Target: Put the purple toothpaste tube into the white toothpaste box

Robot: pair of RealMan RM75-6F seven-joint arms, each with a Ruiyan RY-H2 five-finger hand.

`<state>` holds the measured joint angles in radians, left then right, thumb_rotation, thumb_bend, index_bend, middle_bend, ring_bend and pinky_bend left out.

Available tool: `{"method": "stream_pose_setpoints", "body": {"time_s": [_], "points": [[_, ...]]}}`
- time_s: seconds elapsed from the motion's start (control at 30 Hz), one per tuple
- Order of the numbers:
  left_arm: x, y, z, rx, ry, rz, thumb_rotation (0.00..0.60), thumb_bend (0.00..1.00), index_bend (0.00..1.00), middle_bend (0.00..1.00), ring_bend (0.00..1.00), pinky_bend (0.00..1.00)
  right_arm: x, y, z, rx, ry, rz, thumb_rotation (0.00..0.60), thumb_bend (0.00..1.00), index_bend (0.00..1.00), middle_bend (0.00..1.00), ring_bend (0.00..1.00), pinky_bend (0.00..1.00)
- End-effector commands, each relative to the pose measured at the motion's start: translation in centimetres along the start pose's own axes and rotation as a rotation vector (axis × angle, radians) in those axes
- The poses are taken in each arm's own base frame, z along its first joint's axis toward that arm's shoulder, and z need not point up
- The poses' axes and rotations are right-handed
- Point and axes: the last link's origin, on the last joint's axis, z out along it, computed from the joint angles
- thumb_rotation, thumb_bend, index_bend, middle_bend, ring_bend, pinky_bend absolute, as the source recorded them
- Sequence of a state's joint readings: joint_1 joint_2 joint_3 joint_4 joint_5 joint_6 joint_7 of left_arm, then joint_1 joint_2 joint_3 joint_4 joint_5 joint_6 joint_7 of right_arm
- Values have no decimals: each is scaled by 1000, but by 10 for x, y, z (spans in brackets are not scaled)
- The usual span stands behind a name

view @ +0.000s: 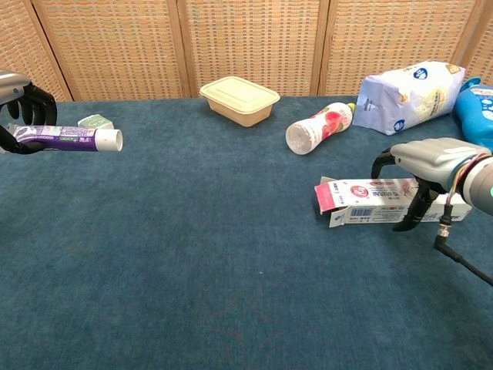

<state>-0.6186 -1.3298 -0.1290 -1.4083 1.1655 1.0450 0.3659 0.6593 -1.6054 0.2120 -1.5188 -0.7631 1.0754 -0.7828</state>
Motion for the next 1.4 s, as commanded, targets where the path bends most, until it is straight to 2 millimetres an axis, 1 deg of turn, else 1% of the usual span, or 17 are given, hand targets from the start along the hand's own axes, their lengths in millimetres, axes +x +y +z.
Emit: {"method": "stream_pose_setpoints", "body": {"time_s": [0.03, 0.07, 0.17, 0.33, 0.4, 0.57, 0.73, 0.87, 1.1, 1.23, 1.4], "points": [[0, 0, 0, -2, 1, -2, 600, 461, 742, 576, 417, 371, -1, 0, 1, -5, 32, 15, 600, 49, 378, 301, 238, 255], [0, 1, 0, -2, 2, -4, 600, 462, 742, 576, 417, 371, -1, 0, 1, -2, 46, 18, 600, 61, 415, 343, 286, 287], [1, 1, 1, -1, 6, -11, 600, 462, 743, 576, 417, 371, -2, 1, 1, 4, 86, 32, 600, 94, 503, 424, 377, 352], [4, 0, 1, 1, 11, -22, 600, 463, 743, 576, 417, 371, -6, 5, 0, 9, 121, 36, 600, 151, 583, 490, 449, 438], [4, 0, 1, 1, 13, -21, 600, 463, 743, 576, 417, 371, -7, 6, 0, 12, 132, 39, 600, 175, 607, 506, 466, 457], [6, 0, 0, 1, 15, -25, 600, 462, 742, 577, 417, 371, -11, 9, -2, 23, 144, 45, 600, 183, 614, 511, 471, 464], [6, 2, -3, -13, 14, -19, 600, 462, 742, 576, 417, 371, -8, 7, -9, 31, 138, 81, 600, 184, 615, 511, 471, 464], [5, 6, -5, -32, 9, -18, 600, 462, 743, 576, 417, 371, 2, 2, -17, 43, 143, 116, 600, 183, 617, 511, 471, 463], [4, 20, -12, -86, 8, -15, 600, 462, 742, 576, 417, 370, 20, -8, -22, 65, 171, 132, 600, 184, 618, 511, 471, 464], [1, 29, -15, -110, 0, -11, 600, 462, 743, 576, 417, 371, 31, -19, -26, 93, 183, 151, 600, 184, 618, 511, 471, 464], [-5, 43, -17, -137, -11, -35, 600, 462, 742, 576, 417, 371, 38, -34, -32, 131, 193, 143, 600, 183, 618, 511, 471, 464]]}}
